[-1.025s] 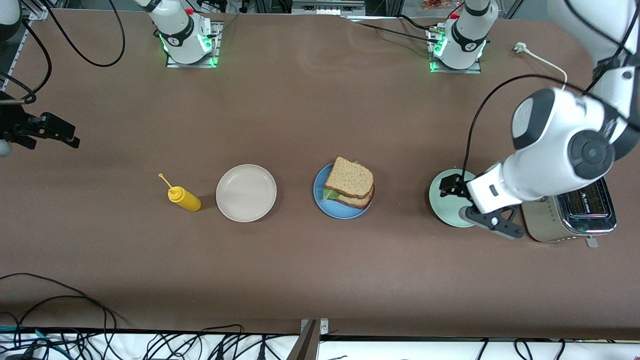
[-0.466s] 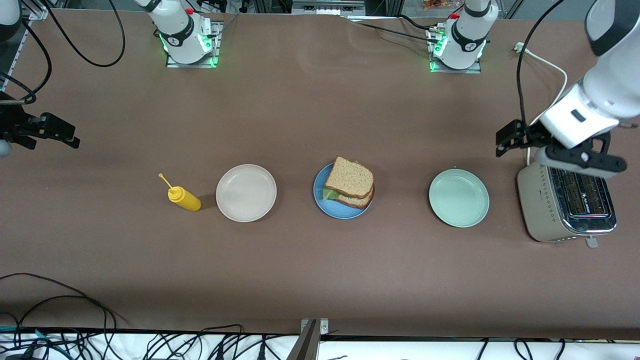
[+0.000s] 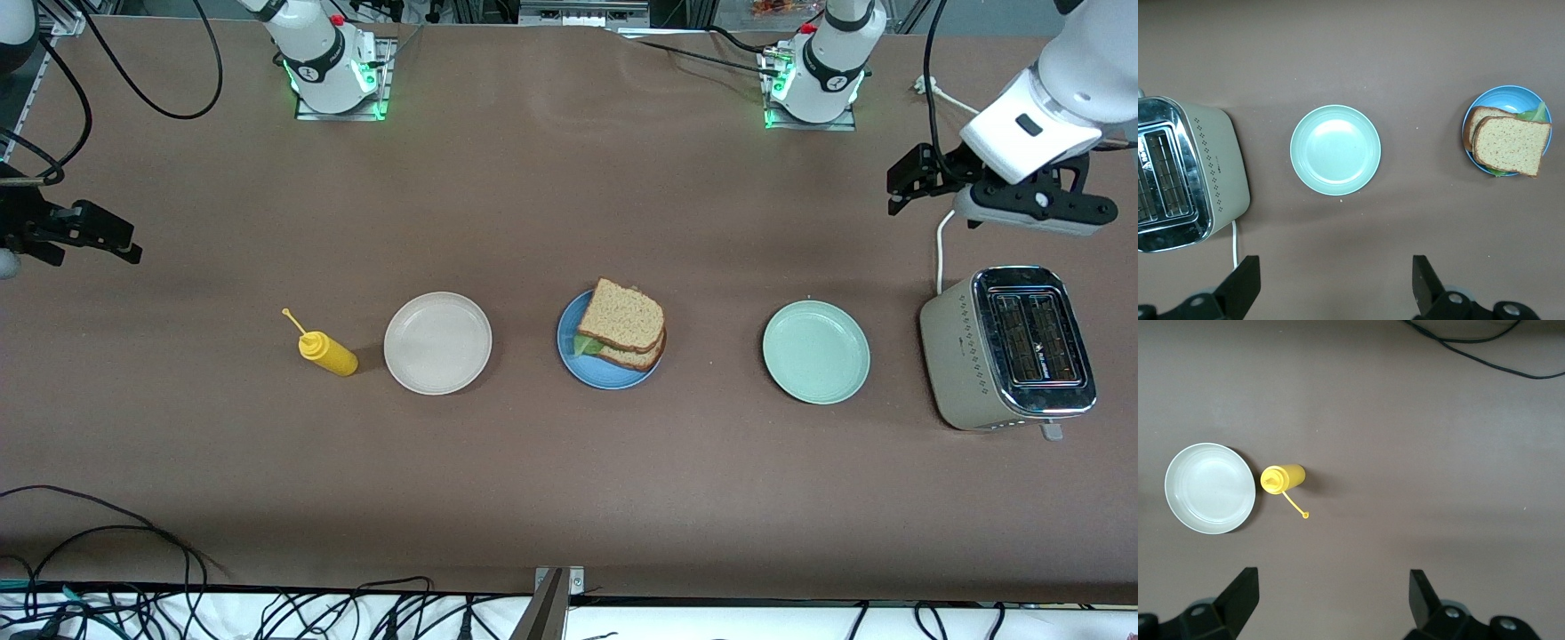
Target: Make sandwich in blue plate with both arms
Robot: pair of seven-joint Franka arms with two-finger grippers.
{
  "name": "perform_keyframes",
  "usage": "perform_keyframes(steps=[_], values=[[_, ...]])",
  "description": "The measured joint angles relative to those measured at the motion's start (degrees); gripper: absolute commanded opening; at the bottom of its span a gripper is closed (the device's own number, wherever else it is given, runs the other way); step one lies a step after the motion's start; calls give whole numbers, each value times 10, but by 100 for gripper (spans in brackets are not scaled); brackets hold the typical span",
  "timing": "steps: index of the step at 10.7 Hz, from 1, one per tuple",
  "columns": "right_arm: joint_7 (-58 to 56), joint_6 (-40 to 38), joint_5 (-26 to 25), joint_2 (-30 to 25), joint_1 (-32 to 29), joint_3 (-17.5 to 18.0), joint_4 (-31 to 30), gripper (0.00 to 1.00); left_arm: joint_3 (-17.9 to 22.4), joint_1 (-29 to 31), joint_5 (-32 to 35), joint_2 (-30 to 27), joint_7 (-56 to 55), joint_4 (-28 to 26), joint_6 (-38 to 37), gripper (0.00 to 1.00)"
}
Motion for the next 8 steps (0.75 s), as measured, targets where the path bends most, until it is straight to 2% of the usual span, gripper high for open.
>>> perform_keyframes(steps=[8], values=[[-4, 0, 0, 0, 0, 0, 0, 100, 23, 5, 13, -14, -1, -1, -7, 100]])
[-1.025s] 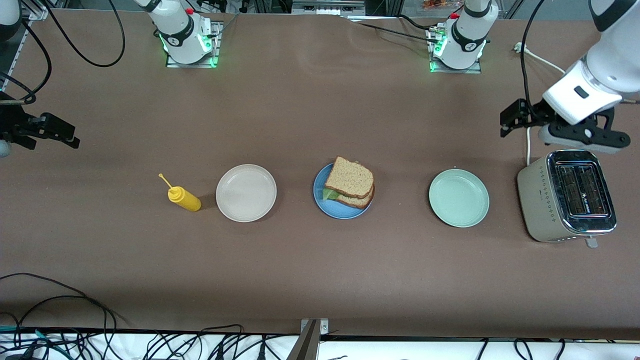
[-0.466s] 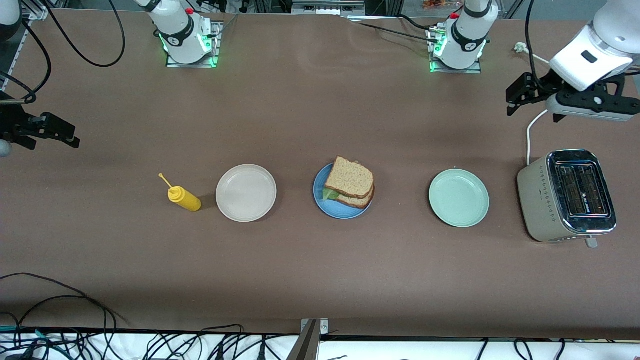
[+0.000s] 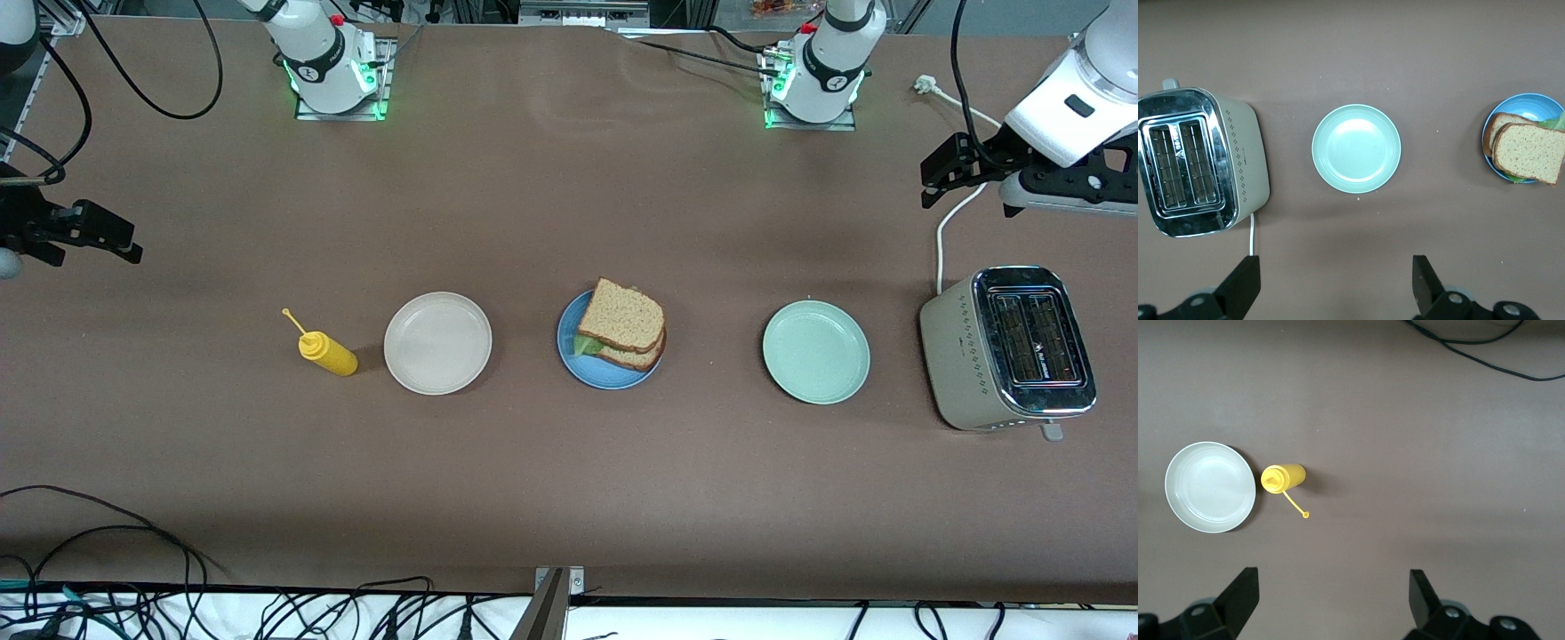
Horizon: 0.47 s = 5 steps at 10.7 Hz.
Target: Make sandwich in blue plate with both arms
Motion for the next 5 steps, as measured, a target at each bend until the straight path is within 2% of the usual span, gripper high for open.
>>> perform_keyframes(steps=[5], values=[[0, 0, 0, 0, 1, 0, 0, 100, 1, -1, -6, 4, 0, 0, -24, 100]])
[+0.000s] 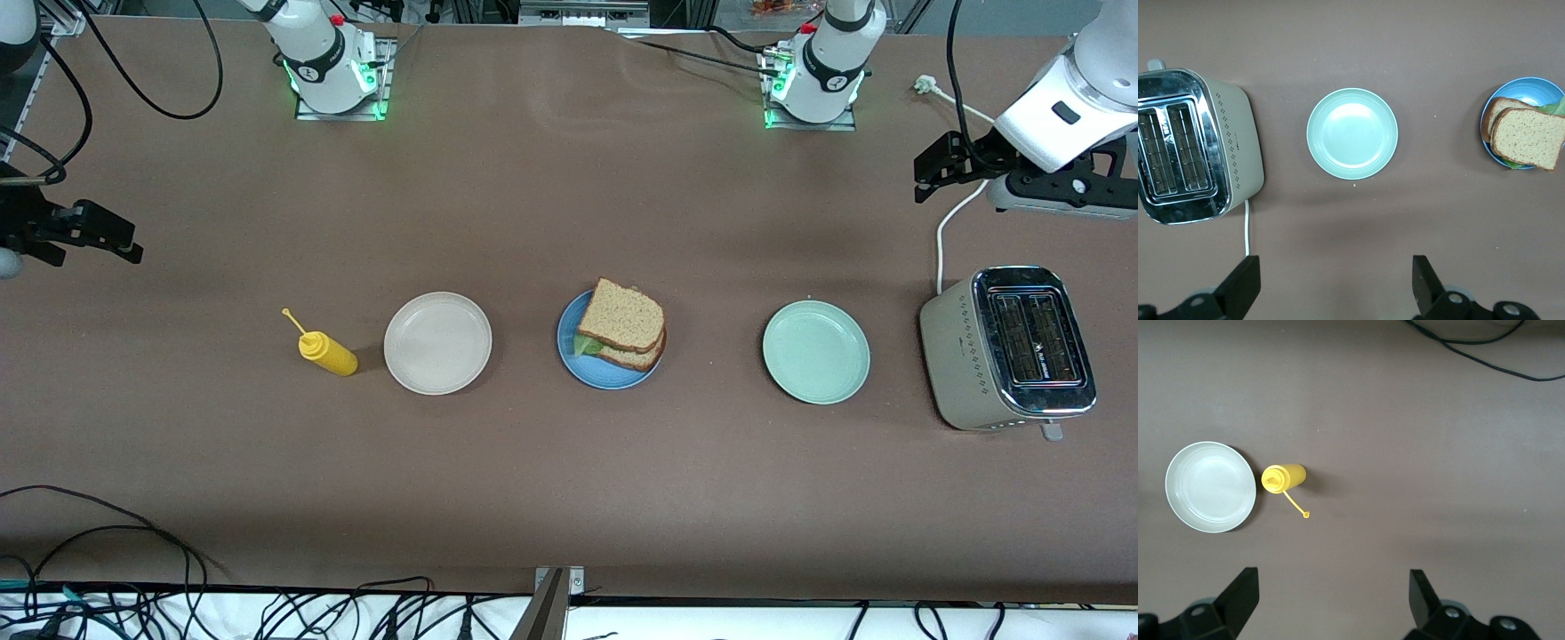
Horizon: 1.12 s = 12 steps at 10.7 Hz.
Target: Make sandwich in blue plate with both arms
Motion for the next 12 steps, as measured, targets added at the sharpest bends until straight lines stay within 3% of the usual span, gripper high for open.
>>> perform_keyframes(steps=[12], values=[[0, 0, 0, 0, 1, 0, 0, 100, 3, 15, -5, 0, -7, 0, -10, 100]])
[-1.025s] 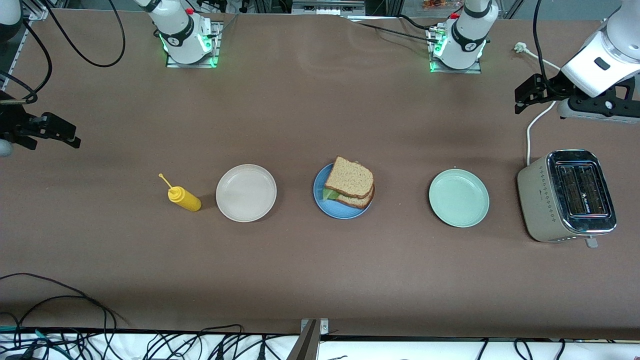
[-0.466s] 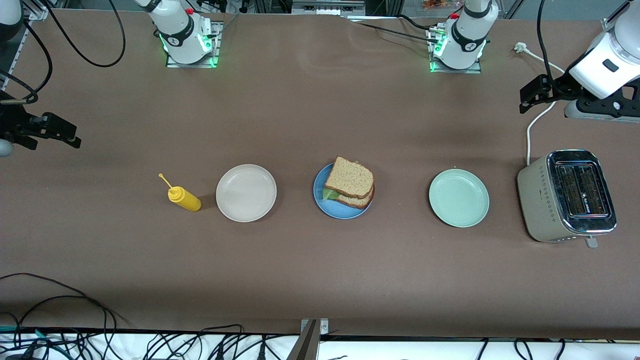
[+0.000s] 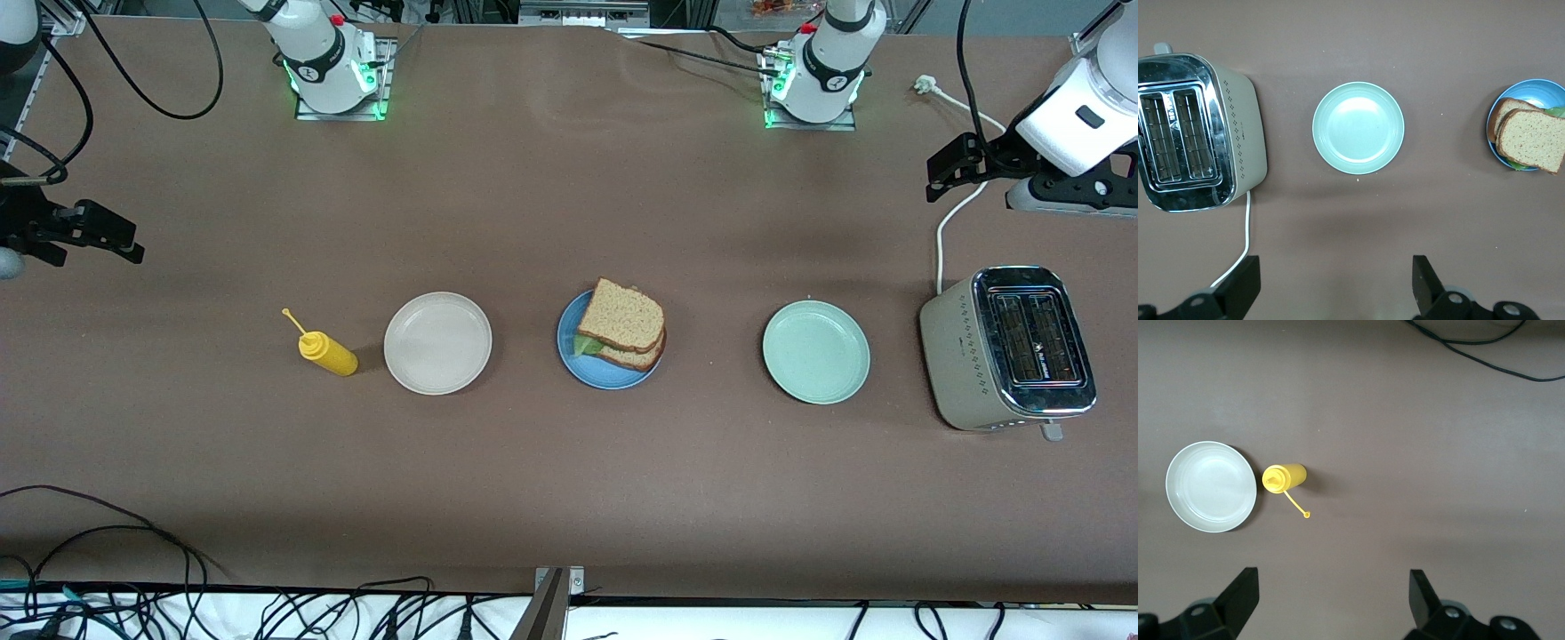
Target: Make sandwich in blue plate with both arms
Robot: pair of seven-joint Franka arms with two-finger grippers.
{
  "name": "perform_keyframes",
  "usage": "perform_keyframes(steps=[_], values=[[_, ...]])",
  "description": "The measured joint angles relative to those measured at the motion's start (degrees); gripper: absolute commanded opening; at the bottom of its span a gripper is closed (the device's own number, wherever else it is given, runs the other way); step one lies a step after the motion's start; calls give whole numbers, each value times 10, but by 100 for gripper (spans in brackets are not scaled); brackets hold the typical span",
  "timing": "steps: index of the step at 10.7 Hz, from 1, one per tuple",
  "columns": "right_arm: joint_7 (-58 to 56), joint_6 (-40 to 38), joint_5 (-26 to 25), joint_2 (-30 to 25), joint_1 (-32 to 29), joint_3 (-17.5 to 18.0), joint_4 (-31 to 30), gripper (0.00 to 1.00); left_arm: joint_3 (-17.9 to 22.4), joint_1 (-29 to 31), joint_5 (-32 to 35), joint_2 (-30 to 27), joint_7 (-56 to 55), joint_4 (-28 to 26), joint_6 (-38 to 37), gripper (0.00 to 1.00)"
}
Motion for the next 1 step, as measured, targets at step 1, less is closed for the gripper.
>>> perform_keyframes(steps=[1], values=[[0, 0, 0, 0, 0, 0, 0, 100, 0, 0, 0, 0, 0, 0, 0, 100]])
